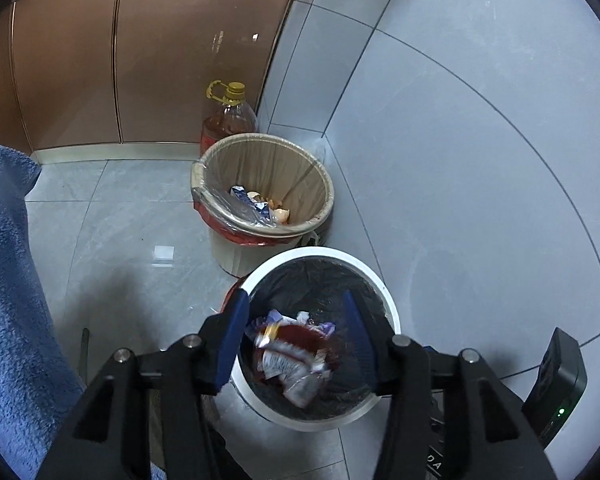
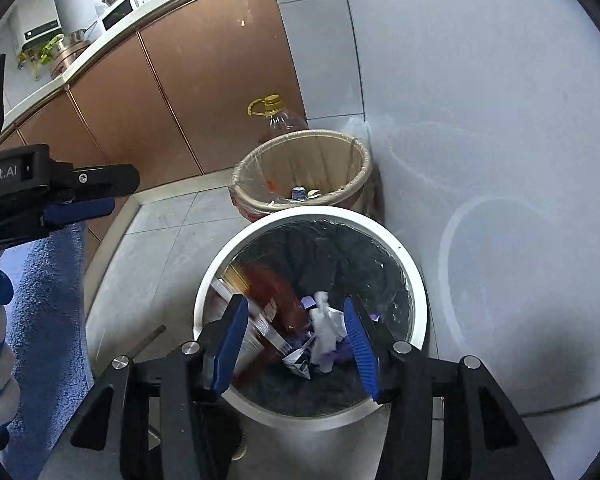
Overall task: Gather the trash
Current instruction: 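Carry both items over the black bin and open both tools, then return both tools to the towel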
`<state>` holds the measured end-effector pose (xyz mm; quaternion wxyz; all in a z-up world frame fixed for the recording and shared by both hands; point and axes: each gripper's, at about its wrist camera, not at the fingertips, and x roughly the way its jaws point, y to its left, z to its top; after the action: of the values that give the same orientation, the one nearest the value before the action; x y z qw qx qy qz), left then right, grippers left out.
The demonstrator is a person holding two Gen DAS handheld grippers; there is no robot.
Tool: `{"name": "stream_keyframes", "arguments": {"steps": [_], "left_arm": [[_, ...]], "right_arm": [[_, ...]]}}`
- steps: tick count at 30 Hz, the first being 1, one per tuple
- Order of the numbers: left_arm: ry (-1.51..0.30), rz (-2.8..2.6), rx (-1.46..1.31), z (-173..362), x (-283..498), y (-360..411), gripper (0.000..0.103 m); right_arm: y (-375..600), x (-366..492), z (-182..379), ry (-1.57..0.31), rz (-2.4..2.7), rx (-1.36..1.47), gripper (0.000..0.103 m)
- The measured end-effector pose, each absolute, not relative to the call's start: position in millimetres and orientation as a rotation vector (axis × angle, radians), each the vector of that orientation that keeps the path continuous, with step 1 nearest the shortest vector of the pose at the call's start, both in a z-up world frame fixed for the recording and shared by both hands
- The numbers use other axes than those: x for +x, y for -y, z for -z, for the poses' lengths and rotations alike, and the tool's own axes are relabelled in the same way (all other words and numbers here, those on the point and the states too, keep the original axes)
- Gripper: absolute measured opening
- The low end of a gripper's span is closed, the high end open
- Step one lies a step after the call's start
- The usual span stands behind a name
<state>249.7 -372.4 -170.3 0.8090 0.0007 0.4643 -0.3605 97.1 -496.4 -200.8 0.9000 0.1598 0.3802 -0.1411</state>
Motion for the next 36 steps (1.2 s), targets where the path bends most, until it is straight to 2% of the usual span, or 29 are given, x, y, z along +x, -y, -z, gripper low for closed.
{"name": "stream_keyframes", "arguments": {"steps": [10,12,16,24,36], "left_arm": [[-0.871,0.746,-0.062,113,222,314,0.048],[-0.834,0.737,-0.068,99,214,300,0.049],[-0.762,0.713,-0.08,70,195,267,0.059],[-0.655,0.684,-0.137,23,156,188,0.059],[-0.571,0.502,-0.158,6,100,38,0.06]], "right_arm": [[462,83,153,-0.691,0.26,0.298,0.052],[452,78,138,-0.663,0.251,0.28,0.053],[434,69,108,-0.608,0.234,0.249,0.055],[390,50,57,-0.52,0.154,0.176,0.056],[305,33,21,-0.477,-0.045,0.078,0.057]]}}
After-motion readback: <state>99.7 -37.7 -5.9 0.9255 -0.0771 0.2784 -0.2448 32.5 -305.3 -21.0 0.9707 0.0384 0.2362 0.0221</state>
